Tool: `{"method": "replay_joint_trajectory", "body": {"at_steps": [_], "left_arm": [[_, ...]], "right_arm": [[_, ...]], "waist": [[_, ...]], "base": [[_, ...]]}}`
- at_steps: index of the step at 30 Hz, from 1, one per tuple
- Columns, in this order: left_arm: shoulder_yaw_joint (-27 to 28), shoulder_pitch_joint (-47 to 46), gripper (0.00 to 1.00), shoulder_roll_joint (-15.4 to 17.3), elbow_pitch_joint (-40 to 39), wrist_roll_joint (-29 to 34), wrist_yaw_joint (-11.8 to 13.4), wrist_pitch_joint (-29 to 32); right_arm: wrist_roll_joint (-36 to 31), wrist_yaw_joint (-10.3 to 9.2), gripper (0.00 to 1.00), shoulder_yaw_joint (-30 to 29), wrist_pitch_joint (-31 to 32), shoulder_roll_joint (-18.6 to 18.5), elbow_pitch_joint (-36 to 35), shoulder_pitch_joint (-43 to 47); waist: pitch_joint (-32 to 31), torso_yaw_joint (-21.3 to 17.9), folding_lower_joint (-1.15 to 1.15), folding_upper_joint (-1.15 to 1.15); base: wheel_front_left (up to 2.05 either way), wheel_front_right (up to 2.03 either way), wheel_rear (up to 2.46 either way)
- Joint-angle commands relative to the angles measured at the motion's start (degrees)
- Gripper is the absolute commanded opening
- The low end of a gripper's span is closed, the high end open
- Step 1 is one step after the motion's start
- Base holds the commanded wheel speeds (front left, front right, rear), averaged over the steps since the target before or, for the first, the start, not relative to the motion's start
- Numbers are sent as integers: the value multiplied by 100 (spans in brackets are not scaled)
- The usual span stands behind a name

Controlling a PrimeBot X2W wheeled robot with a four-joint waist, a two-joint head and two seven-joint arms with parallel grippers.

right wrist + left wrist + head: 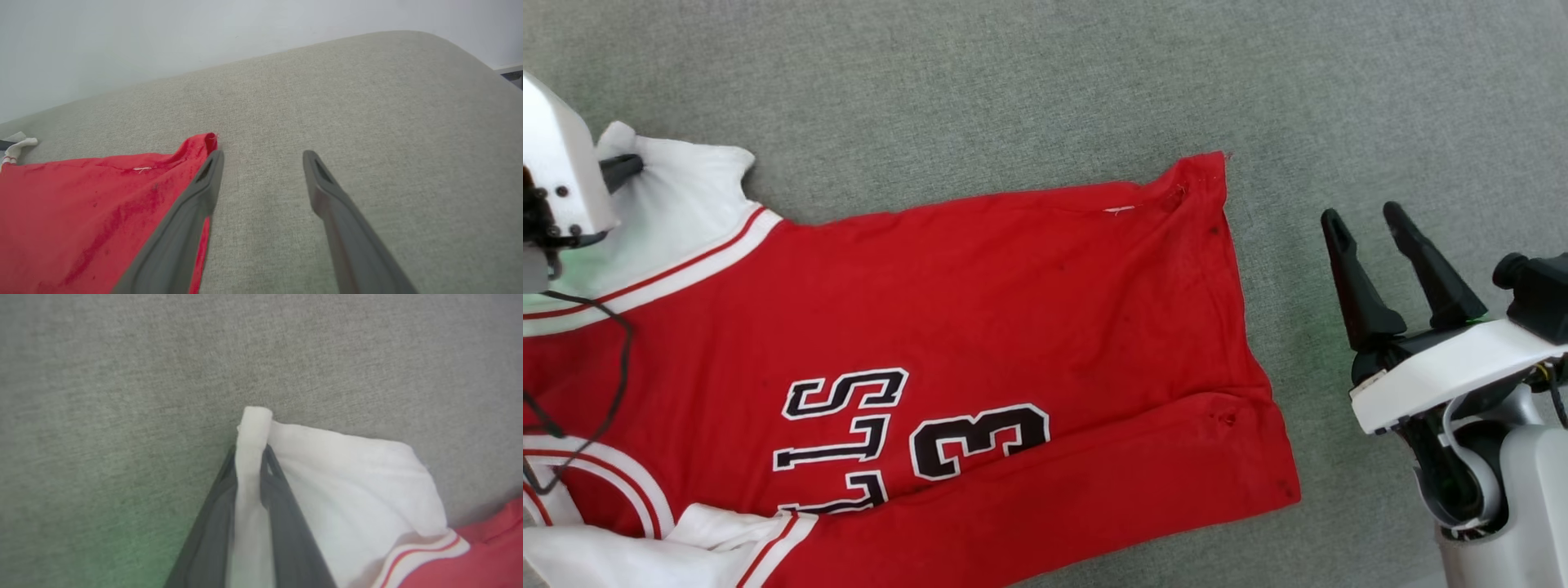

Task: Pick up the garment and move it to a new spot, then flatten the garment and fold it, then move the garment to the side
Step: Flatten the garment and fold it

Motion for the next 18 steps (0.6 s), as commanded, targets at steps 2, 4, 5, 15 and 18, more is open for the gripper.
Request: {"method": "replay_joint_trajectory", "body": {"at_steps": [2,4,5,15,18], "left_arm": [[-208,503,0,-304,273,-19,8,35],[-198,502,0,-356,319,-7,-5,-100],[-188,471,0,-365,330,9,-2,-173],[-269,-178,0,-783,114,263,-128,-1021],[-368,-324,0,-921,-81,389,-183,-1264]], "right_arm": [[163,-2,100,36,146,-141,65,-192],[356,-2,100,97,349,-240,141,-282],[448,-2,100,113,504,-300,206,-336],[1147,-2,100,70,3156,-787,1211,-1492],[1073,-2,100,12,3705,-801,1345,-1791]], "waist": [[-30,33,0,0],[-77,88,0,0],[-93,119,0,0],[-199,882,0,0],[-143,1141,0,0]], "base": [[0,0,0],[0,0,0],[0,0,0],[0,0,0],[0,0,0]]}}
